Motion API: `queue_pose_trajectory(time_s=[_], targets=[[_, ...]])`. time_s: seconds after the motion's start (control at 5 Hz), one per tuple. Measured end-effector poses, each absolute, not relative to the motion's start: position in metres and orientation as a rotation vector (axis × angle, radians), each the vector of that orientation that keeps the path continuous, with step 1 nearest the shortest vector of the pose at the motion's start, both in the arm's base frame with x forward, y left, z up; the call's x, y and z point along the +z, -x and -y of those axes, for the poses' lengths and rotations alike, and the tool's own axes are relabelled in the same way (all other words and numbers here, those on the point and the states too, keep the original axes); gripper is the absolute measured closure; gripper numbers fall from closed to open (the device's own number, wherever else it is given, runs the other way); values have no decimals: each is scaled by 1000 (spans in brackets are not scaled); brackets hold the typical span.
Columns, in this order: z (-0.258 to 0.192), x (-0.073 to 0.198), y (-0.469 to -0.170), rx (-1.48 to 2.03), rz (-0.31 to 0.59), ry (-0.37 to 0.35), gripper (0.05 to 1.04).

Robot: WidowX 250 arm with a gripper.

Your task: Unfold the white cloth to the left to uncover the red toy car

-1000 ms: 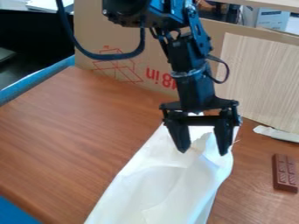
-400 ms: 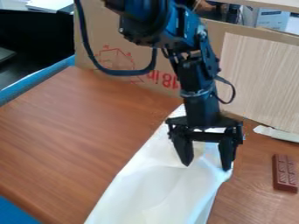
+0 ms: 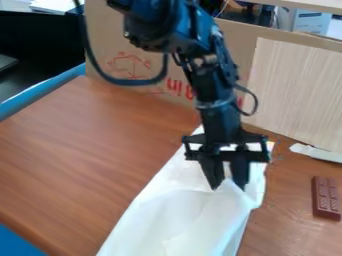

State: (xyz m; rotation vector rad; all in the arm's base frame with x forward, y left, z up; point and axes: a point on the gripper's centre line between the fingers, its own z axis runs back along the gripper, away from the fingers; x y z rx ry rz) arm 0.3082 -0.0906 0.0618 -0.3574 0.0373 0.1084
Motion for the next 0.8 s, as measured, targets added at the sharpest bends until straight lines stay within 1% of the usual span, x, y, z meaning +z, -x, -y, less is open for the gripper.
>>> queue_pose_trajectory(time_s=[0.2,0.4,0.6,0.8], targets=[[69,81,-307,97,-4,401,925],[40,97,-306,90,35,425,1026],[13,100,-302,105,38,432,1014],[-3,99,-295,96,12,428,894]])
